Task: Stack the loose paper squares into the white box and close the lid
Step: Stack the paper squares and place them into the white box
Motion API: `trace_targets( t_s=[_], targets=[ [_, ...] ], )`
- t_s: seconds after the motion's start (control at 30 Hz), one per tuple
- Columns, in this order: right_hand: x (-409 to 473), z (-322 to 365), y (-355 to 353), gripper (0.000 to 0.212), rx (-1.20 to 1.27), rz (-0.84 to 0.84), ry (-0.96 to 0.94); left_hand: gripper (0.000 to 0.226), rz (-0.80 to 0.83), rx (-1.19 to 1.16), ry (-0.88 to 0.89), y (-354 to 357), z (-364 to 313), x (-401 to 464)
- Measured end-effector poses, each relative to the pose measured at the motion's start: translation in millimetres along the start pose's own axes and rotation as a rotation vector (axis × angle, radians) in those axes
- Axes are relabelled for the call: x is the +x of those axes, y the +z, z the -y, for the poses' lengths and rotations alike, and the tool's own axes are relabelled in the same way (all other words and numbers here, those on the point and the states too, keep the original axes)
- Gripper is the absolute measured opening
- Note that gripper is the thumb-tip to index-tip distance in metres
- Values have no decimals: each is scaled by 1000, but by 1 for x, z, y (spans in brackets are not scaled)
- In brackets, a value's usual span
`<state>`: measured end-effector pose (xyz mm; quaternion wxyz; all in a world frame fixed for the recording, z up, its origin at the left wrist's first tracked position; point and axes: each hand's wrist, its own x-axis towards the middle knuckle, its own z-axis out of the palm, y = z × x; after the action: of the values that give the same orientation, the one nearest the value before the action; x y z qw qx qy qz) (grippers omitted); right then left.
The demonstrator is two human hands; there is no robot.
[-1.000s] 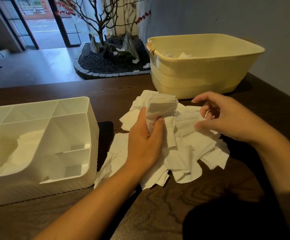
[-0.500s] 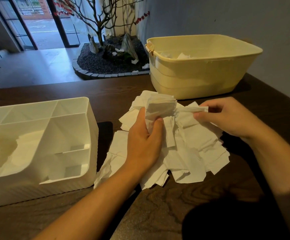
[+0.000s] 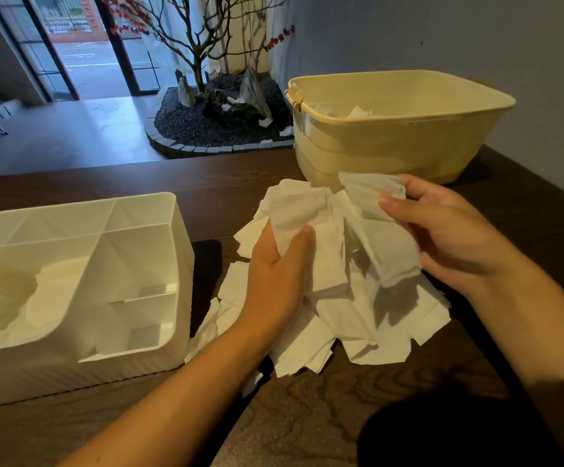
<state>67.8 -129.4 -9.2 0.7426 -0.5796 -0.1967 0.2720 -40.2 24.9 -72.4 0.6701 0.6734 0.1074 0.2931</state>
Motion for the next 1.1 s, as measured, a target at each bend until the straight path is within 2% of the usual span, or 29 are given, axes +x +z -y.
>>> trace_targets(
  t_s=[0.07,0.2,0.4,0.5,0.57,0.7,0.87,0.93,1.0,1.07,1.1],
  targets=[
    [0,-9,8,24,-71,-8,-11,22,24,7,-27,0,-4,-1],
    [1,-27,19,13,-293,-225,-105,33,154,114,-38,3,-11,-4],
    [-2,-34,27,30,-380,-321,-195,28,202,59,-76,0,-6,1],
    [1,-36,24,43,-430,-354,-205,36,220,111,-42,0,-2,1],
    [1,-36,25,44,-462,-381,-239,35,222,119,-35,-1,-1,2],
    [-2,-37,26,35,-548,-388,-313,37,240,149,-10,-2,-3,2],
    [-1,-35,25,24,-483,-404,-366,34,252,132,-23,-4,-3,3],
    [-2,-34,25,42,-374,-326,-370,30,222,93,-14,-4,-4,4],
    [-2,-35,26,61,-378,-267,-381,27,182,61,21,-3,-7,5],
    [-3,-36,27,62,-389,-270,-372,24,159,52,31,-4,-8,6],
    [-2,-37,27,55,-407,-294,-374,25,154,52,29,-3,-9,5]
  ],
)
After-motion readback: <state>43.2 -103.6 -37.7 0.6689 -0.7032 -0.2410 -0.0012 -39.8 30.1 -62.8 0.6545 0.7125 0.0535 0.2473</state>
